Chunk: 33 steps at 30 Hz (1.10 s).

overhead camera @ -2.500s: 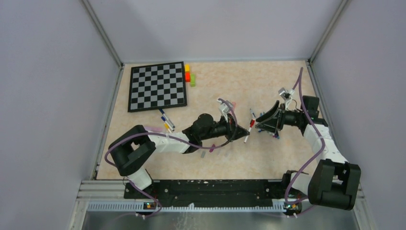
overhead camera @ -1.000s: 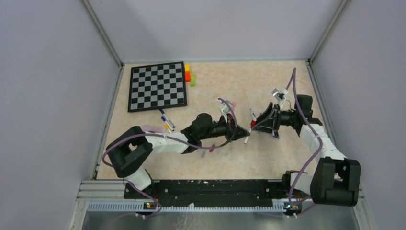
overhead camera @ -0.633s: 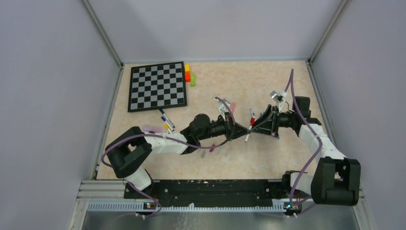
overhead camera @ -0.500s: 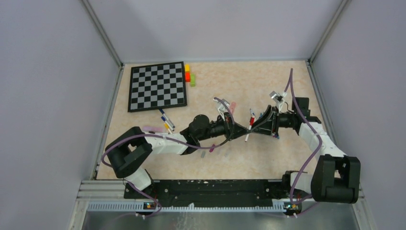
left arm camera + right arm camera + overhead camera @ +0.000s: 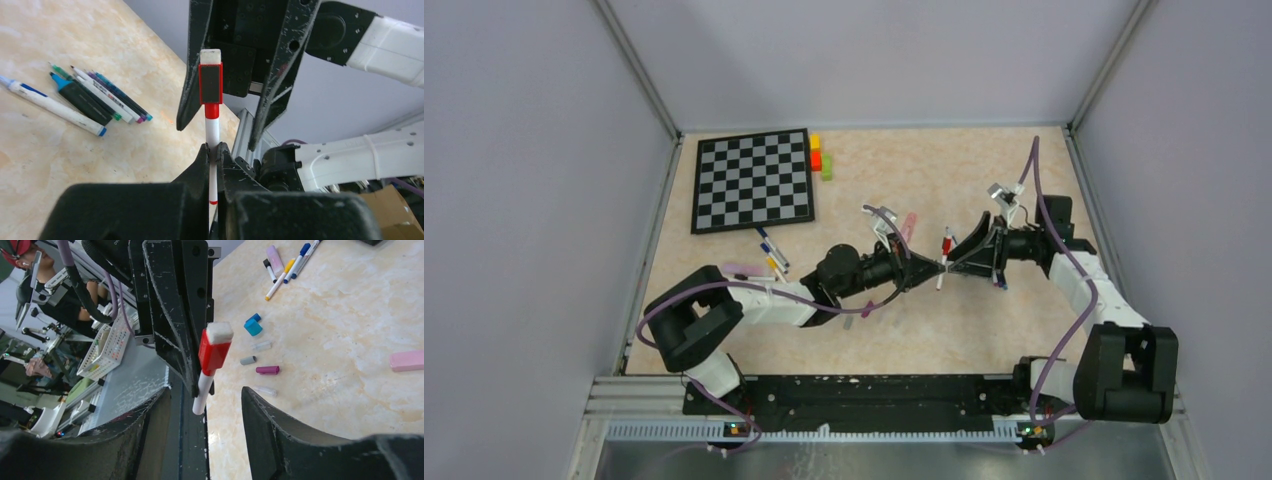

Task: Open the pen caps
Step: Pick up the pen from the center of the board.

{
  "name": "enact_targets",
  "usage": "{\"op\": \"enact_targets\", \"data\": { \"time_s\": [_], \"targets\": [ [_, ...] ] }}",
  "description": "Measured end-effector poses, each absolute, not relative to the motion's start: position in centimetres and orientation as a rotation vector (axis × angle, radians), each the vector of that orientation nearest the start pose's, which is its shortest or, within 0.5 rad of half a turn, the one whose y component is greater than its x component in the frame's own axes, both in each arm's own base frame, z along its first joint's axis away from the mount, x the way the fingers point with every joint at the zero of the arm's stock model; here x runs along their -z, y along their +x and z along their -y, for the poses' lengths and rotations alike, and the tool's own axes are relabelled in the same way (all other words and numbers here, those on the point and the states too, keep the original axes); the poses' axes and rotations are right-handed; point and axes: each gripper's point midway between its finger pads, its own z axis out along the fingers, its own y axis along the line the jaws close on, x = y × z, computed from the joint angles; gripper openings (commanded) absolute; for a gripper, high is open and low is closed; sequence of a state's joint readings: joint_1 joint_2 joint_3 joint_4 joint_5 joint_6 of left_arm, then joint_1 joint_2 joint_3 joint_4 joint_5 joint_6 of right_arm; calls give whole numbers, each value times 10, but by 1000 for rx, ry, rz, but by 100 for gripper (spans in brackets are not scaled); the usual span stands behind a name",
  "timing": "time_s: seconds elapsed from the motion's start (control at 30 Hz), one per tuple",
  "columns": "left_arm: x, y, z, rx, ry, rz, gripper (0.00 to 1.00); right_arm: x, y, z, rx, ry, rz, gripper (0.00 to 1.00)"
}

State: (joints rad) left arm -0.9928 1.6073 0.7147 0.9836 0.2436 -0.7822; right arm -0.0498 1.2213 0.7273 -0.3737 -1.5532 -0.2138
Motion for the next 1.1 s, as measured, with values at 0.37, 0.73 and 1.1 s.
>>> {"op": "enact_targets", "data": {
  "time_s": [0.37,0.73,1.1],
  "targets": [
    [-249,221,435,1524,304,-1546,0,-207,208,-166,-1633,-760,-1707,51],
    [-244,222,443,1543,282,-1540,0,-210,211,-171,-1643,-753,-1734,25],
    [-244,226,446,1533,263,-1538,1,-210,213,-171,-1656,-724,-1752,19]
  ]
}}
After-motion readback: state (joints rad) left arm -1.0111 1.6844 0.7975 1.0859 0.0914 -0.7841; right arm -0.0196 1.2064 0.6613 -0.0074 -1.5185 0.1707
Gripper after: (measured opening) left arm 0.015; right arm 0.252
